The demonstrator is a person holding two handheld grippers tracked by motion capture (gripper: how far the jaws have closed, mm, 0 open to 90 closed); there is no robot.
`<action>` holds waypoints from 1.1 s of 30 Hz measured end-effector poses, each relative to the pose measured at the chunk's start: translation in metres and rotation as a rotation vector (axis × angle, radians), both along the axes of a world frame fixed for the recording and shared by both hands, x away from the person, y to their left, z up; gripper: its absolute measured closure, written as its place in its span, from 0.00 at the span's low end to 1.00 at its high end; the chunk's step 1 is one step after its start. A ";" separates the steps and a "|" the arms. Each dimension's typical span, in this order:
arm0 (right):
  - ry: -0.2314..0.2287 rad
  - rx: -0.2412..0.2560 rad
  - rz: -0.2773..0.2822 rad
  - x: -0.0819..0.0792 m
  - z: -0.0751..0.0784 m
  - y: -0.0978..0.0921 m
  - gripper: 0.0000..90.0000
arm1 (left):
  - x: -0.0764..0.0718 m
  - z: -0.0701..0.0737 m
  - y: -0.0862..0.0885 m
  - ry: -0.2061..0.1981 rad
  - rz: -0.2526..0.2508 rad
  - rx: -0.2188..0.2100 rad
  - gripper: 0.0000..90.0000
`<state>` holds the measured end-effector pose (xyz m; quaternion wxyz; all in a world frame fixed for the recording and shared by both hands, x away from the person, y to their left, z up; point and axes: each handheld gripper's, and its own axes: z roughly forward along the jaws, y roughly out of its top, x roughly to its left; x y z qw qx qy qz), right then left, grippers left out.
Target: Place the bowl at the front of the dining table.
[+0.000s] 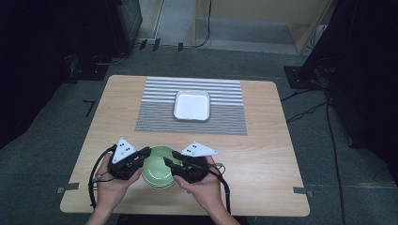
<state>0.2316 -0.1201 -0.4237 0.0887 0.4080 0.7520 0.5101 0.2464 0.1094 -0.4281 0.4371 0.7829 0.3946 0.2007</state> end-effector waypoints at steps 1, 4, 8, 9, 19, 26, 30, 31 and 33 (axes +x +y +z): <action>0.006 -0.006 0.001 0.000 -0.001 0.002 0.69 | 0.000 0.000 0.000 -0.001 0.000 0.000 0.96; 0.013 -0.037 -0.041 0.001 -0.008 0.006 0.72 | 0.000 0.000 0.000 -0.005 0.000 0.001 0.96; -0.033 -0.030 -0.138 0.001 -0.009 -0.001 0.74 | -0.001 0.001 0.000 -0.008 -0.003 0.001 0.96; -0.028 -0.030 -0.150 0.002 -0.009 -0.002 0.73 | -0.001 0.001 0.000 -0.008 -0.004 -0.001 0.96; 0.062 -0.055 -0.131 0.013 -0.027 -0.003 0.93 | -0.001 0.001 0.000 -0.011 -0.002 -0.004 0.96; -0.010 -0.065 -0.135 0.012 -0.027 -0.003 0.95 | 0.001 -0.001 0.002 0.019 -0.006 -0.016 0.95; -0.143 -0.106 -0.131 0.004 -0.025 0.004 0.97 | 0.004 -0.009 -0.004 0.058 -0.028 0.007 0.84; -0.197 -0.128 -0.137 0.001 -0.024 0.007 0.97 | 0.003 -0.009 -0.005 0.048 -0.014 0.016 0.89; -0.220 -0.136 -0.137 -0.001 -0.024 0.007 0.97 | 0.003 -0.009 -0.005 0.037 -0.012 0.027 0.89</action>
